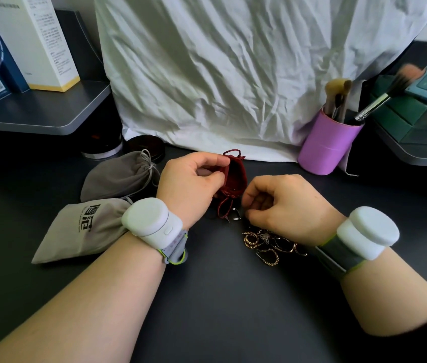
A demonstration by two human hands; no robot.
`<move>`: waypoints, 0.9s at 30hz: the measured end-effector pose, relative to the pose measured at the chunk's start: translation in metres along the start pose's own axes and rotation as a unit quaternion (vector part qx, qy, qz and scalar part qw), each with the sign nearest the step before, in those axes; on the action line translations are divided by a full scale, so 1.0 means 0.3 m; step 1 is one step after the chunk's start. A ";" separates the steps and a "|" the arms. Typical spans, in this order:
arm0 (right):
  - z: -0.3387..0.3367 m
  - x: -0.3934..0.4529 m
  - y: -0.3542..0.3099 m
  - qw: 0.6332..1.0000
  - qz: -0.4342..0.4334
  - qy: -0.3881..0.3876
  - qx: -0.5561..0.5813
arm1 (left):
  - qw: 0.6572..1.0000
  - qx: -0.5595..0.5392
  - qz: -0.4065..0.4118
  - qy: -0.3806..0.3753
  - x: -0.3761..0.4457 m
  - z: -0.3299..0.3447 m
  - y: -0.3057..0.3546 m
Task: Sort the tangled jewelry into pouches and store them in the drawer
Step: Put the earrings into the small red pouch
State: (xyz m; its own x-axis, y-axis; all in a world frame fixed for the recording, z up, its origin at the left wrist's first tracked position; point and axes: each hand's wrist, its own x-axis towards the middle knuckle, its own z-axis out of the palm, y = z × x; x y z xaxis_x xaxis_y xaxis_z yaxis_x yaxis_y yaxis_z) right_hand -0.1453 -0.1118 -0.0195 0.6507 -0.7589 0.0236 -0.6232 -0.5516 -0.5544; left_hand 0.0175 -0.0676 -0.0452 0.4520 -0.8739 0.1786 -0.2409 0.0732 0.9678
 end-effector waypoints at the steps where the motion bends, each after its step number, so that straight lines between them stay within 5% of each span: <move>1: 0.003 -0.001 -0.002 1.000 -0.002 0.004 0.001 | 1.000 -0.001 0.000 0.003 0.001 0.000 0.000; 11: 0.036 0.012 -0.016 0.997 -0.025 -0.011 -0.072 | 0.999 0.000 0.007 0.038 0.012 -0.007 -0.010; 20: 0.011 0.008 0.003 1.000 0.025 -0.015 0.011 | 1.000 0.002 0.006 0.022 0.005 -0.004 -0.002; 24: 0.000 0.009 0.004 0.980 0.025 0.085 0.180 | 1.000 -0.006 0.001 -0.003 -0.003 -0.001 0.004; 27: 0.006 0.017 -0.003 0.964 0.022 0.170 0.205 | 0.999 -0.004 0.004 -0.037 -0.013 0.002 0.007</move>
State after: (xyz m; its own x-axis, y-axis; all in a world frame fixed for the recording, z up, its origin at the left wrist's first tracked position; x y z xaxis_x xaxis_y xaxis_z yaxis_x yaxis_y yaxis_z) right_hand -0.1405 -0.1146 -0.0202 0.4040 -0.8867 0.2250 -0.3783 -0.3858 -0.8414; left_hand 0.0147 -0.0643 -0.0441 0.3859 -0.9063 0.1722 -0.2361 0.0834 0.9681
